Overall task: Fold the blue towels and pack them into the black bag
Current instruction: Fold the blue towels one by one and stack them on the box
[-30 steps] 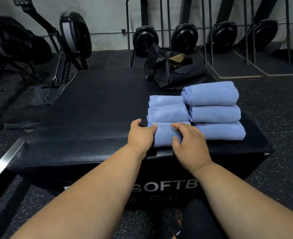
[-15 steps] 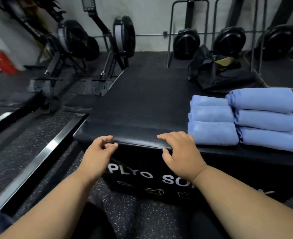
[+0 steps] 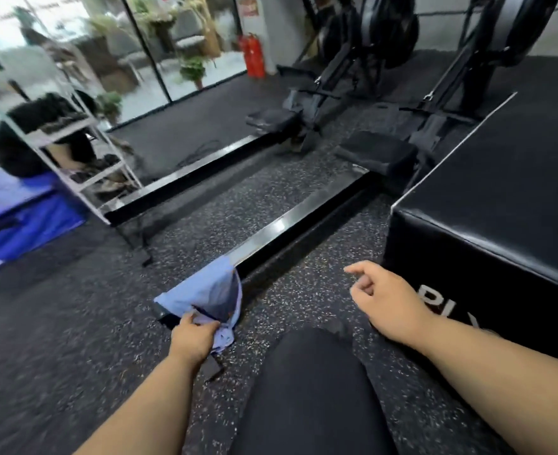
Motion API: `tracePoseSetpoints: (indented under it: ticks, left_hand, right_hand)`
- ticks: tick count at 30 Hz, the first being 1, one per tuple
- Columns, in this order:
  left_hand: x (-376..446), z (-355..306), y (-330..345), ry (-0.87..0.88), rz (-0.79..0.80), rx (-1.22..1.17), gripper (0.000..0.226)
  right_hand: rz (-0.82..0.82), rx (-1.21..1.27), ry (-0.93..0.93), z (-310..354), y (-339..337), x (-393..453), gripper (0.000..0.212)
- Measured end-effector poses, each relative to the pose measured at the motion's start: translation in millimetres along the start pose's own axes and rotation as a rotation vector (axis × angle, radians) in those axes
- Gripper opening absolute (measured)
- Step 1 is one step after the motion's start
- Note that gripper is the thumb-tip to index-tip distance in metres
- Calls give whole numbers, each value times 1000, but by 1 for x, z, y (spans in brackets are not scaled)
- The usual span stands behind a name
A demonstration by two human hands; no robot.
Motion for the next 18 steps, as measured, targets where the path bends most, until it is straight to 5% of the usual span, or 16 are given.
tracePoseSetpoints:
  ticks: [8, 18]
  left_hand:
    - [75, 48, 0, -143, 70, -130, 61]
    - [176, 58, 22, -302, 64, -412, 71]
  right_hand:
    - [184, -13, -11, 29, 99, 99, 30]
    - [254, 45, 47, 21, 136, 170, 31]
Point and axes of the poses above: each hand's wrist, its own x-axis towards the middle knuckle, its own y-axis out of the palm, z = x × y, the point moved 7 cm from there along x, towards the middle knuckle, and after that the axes turned 8 degrees about x, right-handed, at the moved point
